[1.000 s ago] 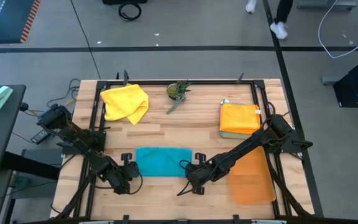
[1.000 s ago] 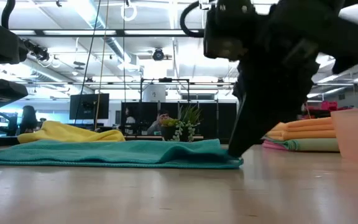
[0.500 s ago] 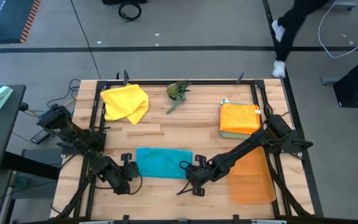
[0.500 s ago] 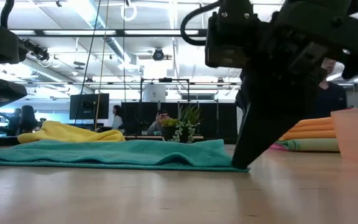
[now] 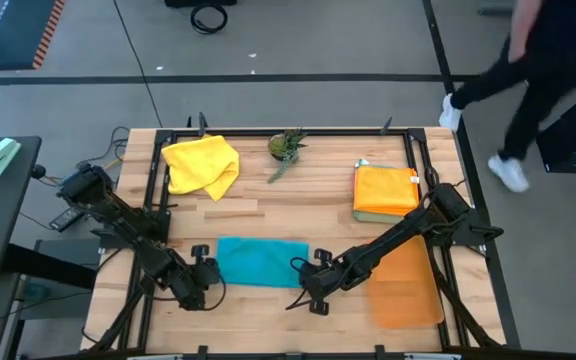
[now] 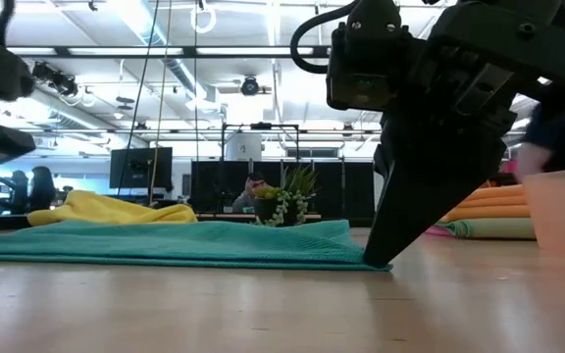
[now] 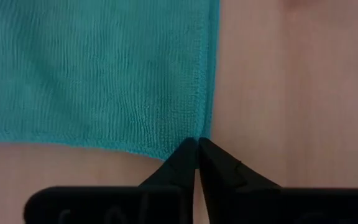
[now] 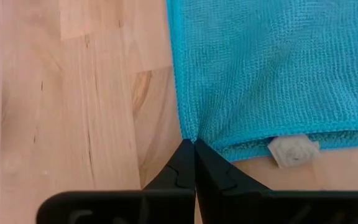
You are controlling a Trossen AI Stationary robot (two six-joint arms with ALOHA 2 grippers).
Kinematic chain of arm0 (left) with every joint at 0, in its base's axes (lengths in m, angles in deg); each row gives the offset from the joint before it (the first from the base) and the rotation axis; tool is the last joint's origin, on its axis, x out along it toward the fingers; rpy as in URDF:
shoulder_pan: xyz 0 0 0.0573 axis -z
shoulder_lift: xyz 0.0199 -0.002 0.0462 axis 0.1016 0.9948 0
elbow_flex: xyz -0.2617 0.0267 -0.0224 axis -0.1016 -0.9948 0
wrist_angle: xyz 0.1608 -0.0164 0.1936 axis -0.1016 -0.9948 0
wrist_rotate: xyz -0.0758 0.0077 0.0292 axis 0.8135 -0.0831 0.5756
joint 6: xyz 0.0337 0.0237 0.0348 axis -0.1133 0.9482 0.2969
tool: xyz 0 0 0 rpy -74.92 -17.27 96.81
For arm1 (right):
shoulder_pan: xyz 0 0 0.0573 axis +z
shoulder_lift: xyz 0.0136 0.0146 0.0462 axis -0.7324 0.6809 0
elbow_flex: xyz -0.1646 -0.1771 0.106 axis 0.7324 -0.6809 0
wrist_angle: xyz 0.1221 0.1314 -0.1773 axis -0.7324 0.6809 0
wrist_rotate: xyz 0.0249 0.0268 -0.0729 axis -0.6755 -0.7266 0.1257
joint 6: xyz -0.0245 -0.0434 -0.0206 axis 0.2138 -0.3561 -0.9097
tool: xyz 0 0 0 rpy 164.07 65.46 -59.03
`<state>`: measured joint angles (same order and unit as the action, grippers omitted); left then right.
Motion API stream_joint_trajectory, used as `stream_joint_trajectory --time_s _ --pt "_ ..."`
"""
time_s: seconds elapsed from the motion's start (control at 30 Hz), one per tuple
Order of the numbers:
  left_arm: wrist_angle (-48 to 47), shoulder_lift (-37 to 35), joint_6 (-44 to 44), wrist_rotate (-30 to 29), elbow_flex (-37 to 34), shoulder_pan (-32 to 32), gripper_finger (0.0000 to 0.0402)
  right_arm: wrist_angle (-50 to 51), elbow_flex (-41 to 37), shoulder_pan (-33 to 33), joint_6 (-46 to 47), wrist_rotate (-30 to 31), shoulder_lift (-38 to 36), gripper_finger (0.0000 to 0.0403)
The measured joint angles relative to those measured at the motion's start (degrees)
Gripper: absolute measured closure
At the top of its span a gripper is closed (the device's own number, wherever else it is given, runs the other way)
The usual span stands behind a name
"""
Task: Fold microfiber towels
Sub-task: Fold the blue microfiber towel
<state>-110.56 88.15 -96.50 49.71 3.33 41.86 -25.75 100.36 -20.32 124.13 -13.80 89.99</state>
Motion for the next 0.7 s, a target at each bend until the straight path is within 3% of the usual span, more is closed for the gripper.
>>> stream_joint_trajectory --time_s 0.27,0.57,0.7 --pt "-0.9 -2.5 -0.1 2.2 0.2 0.2 0.0389 0.6 0.0 -0.1 0.0 0.1 0.0 0.04" --pt "-1.0 -3.4 0.1 2.0 0.2 -0.3 0.0258 0.9 -0.1 -0.3 -0.4 0.1 0.1 0.04" --pt "0.7 -6.8 2.8 1.9 0.3 -0.1 0.0224 0.9 -0.1 -0.4 -0.7 0.2 0.1 0.04"
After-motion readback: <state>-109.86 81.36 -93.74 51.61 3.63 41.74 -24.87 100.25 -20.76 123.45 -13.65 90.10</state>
